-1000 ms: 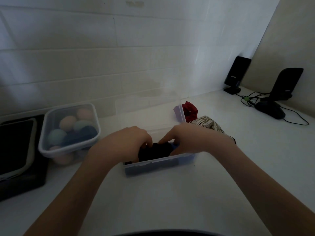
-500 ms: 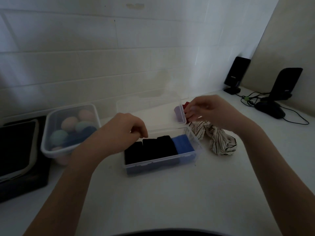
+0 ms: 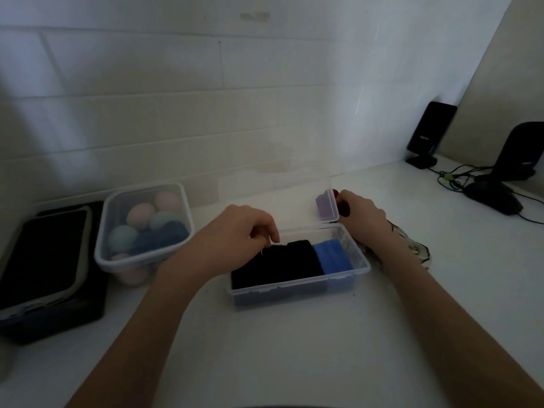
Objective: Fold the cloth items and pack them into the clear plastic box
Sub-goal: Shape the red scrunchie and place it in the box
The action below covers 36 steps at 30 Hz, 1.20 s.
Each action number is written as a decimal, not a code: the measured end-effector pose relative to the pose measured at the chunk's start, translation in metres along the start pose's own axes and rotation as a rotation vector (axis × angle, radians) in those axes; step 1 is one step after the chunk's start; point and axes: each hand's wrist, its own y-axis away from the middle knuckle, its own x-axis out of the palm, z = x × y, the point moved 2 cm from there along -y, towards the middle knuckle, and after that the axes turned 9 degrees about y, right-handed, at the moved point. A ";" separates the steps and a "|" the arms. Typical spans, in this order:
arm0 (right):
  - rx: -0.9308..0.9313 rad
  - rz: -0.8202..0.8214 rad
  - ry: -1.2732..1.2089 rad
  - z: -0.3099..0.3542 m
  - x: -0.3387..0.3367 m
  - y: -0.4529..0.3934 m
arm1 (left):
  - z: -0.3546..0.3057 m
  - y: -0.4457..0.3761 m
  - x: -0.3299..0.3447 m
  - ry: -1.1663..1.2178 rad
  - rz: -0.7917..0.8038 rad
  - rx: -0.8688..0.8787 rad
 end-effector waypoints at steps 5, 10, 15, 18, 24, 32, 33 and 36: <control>-0.026 -0.243 -0.441 -0.002 -0.007 0.005 | 0.001 -0.002 0.004 0.020 -0.038 0.030; -0.076 -0.532 -0.750 0.012 -0.029 0.024 | 0.001 -0.005 0.010 0.070 -0.083 0.035; -0.199 -0.643 -0.935 0.042 -0.063 0.058 | -0.010 -0.007 0.013 0.329 -0.234 0.016; -0.298 -0.511 -1.080 0.068 -0.070 0.076 | -0.018 -0.010 0.017 0.471 -0.252 -0.044; -0.321 -0.423 -1.132 0.087 -0.064 0.085 | -0.022 -0.006 0.027 0.626 -0.145 -0.091; -0.313 -0.262 -1.268 0.084 -0.062 0.080 | -0.020 -0.005 0.019 0.539 -0.291 -0.054; -0.318 -0.200 -1.247 0.085 -0.062 0.080 | -0.020 -0.006 0.016 0.665 -0.315 -0.085; -0.319 0.052 -1.165 0.089 -0.055 0.081 | -0.020 -0.007 0.009 1.167 -0.237 -0.173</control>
